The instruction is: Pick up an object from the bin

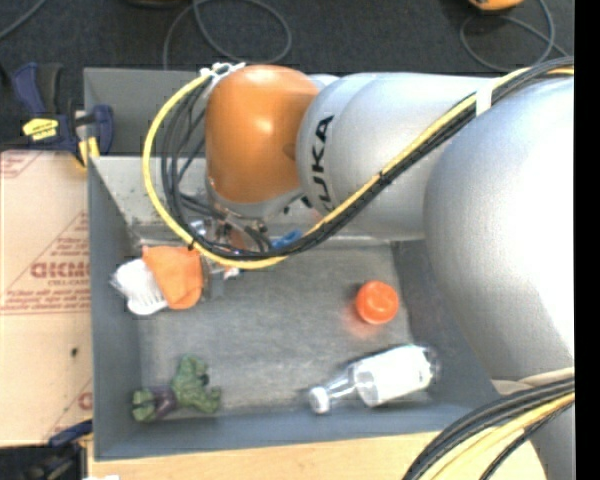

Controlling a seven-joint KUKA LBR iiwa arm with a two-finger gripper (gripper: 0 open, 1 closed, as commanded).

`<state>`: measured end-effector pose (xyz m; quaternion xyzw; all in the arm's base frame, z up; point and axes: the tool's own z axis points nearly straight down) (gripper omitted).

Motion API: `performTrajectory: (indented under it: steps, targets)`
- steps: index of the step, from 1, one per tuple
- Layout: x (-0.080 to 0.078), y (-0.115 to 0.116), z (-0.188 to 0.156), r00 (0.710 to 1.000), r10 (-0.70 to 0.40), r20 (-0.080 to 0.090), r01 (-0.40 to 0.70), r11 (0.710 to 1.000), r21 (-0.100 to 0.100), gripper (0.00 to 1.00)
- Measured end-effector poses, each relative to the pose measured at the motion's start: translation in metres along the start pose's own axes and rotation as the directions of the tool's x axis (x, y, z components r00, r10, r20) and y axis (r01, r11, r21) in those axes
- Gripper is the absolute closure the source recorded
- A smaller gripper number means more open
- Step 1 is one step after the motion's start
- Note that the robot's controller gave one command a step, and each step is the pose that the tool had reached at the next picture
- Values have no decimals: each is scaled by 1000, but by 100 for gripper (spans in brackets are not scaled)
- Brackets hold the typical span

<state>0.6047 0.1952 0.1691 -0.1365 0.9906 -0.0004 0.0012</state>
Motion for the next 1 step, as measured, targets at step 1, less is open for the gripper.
performTrajectory:
  steps: [1]
  targets:
    - [-10, -7, -42, 995, 93, 36, -92, 996, -4, 100]
